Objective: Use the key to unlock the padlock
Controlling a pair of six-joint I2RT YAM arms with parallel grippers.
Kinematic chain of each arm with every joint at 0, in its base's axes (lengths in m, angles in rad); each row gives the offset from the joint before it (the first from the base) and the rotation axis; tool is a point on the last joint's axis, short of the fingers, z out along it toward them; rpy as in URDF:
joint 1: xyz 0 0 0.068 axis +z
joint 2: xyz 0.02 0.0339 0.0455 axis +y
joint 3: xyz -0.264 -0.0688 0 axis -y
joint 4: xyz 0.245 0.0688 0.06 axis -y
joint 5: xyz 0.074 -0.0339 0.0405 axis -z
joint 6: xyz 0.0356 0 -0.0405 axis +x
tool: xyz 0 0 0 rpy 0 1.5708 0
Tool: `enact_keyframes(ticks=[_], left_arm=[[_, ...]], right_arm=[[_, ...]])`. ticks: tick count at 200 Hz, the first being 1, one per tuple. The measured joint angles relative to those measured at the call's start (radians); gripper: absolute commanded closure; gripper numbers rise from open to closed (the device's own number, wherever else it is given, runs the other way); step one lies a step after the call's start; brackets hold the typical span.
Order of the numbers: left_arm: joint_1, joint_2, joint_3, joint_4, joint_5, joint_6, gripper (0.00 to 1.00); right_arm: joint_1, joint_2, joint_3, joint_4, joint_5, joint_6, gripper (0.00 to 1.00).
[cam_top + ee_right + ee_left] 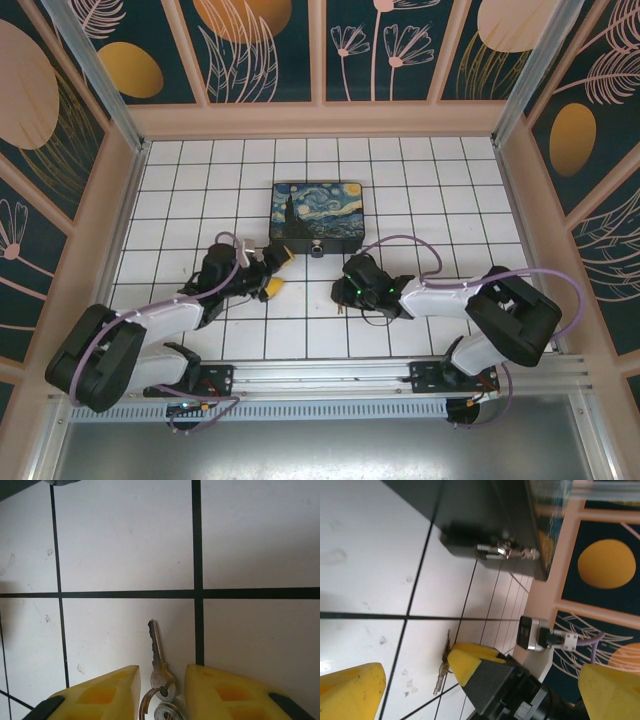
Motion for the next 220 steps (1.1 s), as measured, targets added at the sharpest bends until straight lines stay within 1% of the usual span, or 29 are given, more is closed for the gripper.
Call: enact_keyframes(ticks=[31,62,93,120,149,220], left_arm=[[0.098,-0.043,0.0,-0.085,0.029,0.05,0.02],[0.143,-0.06,0.003,-0.163,0.047,0.097,0.02],[0.162,-0.069,0.021,-0.217,0.052,0.135,0.01],[0.172,-0.084,0.038,-0.255,0.051,0.161,0.02],[0.176,-0.093,0.053,-0.285,0.051,0.184,0.02],[0.178,-0.093,0.092,-0.344,0.046,0.226,0.02]], right_arm=[[0.019,0.017,0.034,-0.052,0.04,0.001,0.7],[0.05,0.056,0.1,-0.15,0.099,-0.001,0.73],[0.073,0.083,0.141,-0.21,0.146,0.0,0.75],[0.086,0.09,0.15,-0.221,0.167,0.0,0.71],[0.094,0.095,0.157,-0.232,0.183,0.0,0.78],[0.104,0.097,0.151,-0.205,0.199,0.005,0.85]])
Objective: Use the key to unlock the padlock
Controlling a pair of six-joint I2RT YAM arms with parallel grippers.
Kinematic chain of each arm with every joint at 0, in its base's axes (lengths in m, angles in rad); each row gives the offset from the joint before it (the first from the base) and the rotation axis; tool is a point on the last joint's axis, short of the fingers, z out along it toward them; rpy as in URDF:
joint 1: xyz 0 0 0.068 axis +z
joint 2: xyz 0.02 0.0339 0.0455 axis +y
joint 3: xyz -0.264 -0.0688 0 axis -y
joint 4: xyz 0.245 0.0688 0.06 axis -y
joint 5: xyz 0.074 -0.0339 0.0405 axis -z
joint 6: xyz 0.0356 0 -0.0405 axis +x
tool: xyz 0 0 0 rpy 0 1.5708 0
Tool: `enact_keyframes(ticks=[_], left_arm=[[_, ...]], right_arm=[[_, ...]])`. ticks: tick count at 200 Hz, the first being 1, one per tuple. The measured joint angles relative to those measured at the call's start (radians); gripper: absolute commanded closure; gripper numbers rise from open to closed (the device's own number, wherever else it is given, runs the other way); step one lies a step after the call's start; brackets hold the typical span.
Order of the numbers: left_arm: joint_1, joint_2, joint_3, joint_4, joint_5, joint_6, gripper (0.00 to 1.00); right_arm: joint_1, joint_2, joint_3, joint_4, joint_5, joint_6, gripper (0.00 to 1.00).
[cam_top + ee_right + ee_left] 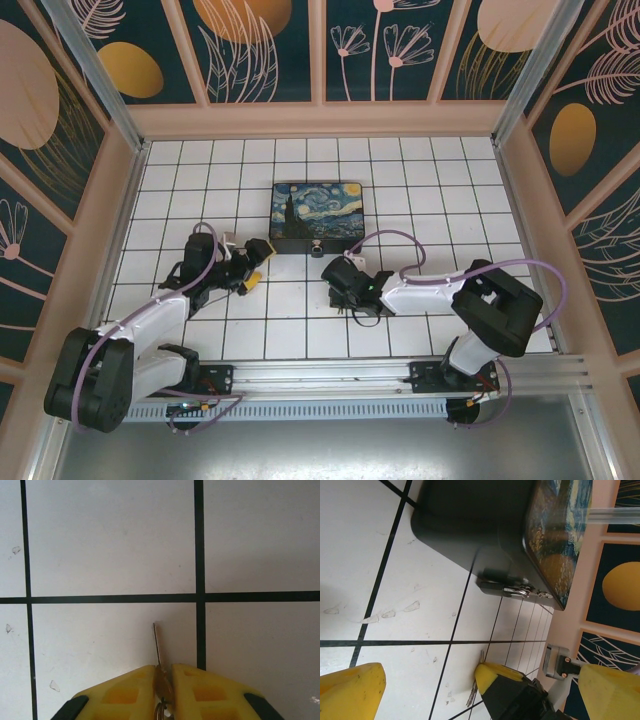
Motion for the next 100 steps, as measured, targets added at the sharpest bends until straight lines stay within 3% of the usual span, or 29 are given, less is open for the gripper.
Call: enact_keyframes(ticks=[100], left_arm=[[0.0,-0.001,0.176,-0.161,-0.048,0.164,0.01]], right_arm=[[0.005,-0.029,-0.033,0.063,0.002,-0.047,1.0]])
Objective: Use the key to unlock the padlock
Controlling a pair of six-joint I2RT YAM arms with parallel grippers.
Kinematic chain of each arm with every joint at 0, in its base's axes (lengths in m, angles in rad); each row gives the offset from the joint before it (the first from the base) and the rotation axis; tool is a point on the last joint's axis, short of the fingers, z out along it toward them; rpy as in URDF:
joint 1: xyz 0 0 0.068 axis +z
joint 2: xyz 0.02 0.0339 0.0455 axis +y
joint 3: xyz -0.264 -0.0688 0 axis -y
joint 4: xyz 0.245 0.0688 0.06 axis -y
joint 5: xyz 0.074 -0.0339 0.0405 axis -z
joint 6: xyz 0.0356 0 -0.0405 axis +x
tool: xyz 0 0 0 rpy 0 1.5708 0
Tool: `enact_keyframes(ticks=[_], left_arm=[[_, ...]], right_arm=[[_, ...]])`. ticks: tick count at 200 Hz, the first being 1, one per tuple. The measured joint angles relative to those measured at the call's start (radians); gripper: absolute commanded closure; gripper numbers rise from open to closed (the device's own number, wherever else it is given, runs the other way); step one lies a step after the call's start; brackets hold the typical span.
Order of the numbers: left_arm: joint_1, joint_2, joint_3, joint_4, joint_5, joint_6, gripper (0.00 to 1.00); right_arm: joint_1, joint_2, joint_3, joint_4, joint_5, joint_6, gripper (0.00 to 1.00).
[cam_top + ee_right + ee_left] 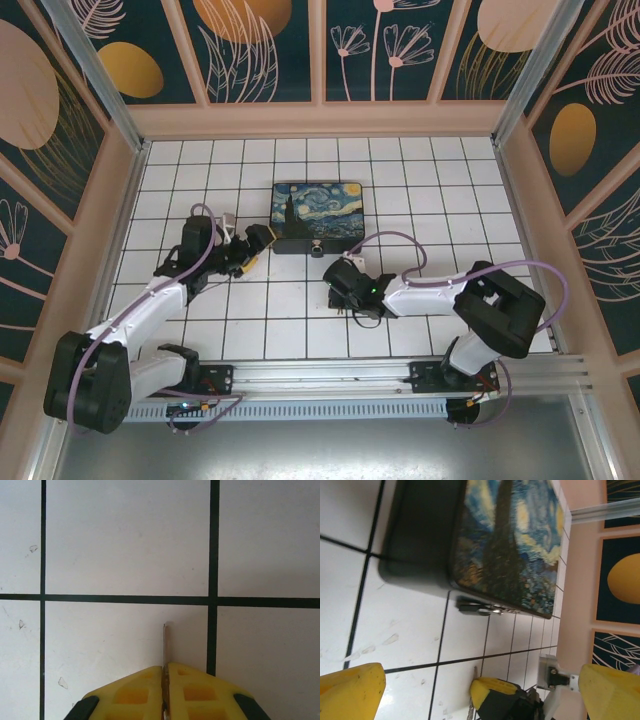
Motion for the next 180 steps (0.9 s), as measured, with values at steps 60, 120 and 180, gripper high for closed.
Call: enact_keyframes(ticks=[60,120,180], left_arm=[[-0.012,0.079,0.082,-0.003,0.149,0.113,0.08],[-0.102,0.116,-0.038,0.255,0.251,-0.022,0.35],[-0.194,0.183,-0.048,0.486,0.314,-0.131,0.61]], right_arm=[[-0.016,-0.103,-0.077,0.075,-0.216,-0.232,1.0],[-0.223,-0.322,-0.124,0.195,-0.554,-0.356,1.0],[-0.294,-0.369,-0.128,0.281,-0.749,-0.351,0.99]])
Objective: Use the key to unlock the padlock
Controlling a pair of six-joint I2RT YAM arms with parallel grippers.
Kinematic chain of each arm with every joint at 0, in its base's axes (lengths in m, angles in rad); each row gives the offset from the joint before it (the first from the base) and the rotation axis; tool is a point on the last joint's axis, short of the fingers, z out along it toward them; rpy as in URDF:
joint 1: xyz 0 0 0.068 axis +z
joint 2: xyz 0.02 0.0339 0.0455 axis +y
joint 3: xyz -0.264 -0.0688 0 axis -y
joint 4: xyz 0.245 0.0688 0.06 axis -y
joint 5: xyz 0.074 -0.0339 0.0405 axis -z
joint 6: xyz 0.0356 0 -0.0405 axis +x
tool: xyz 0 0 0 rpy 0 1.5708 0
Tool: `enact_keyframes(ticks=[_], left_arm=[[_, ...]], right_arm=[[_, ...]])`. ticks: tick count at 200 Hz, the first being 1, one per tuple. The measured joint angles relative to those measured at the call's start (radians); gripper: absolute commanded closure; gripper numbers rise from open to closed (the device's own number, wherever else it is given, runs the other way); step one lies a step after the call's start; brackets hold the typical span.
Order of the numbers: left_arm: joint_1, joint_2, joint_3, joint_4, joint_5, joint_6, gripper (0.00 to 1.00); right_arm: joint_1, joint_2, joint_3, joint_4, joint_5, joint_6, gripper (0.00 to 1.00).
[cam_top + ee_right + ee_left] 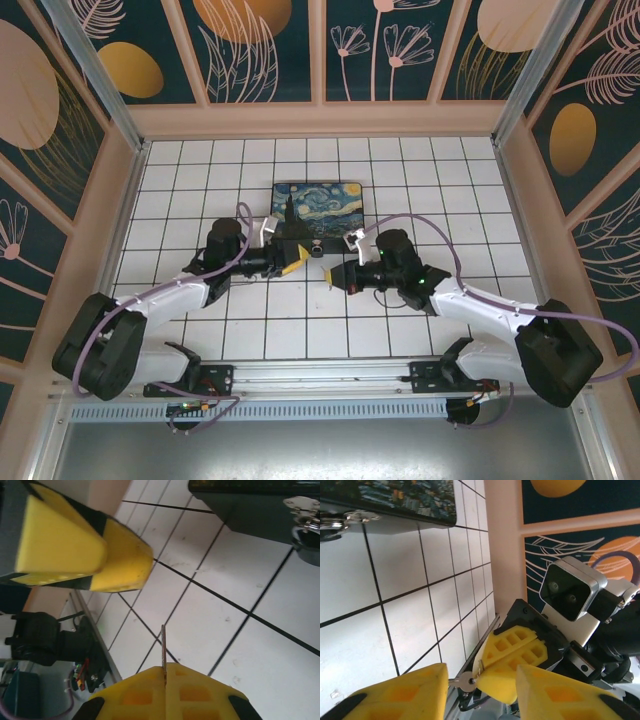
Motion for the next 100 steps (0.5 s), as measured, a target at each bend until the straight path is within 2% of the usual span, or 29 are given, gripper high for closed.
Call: enact_keyframes(ticks=[29,100], left_arm=[[-0.002,0.036,0.013,0.05,0.018,0.003,0.61],[-0.072,0.037,0.078,-0.007,0.019,0.103,0.64]], right_arm=[[0.0,0.0,-0.002,0.034,-0.049,0.026,0.98],[0.002,0.0,-0.002,0.063,-0.068,0.053,0.98]])
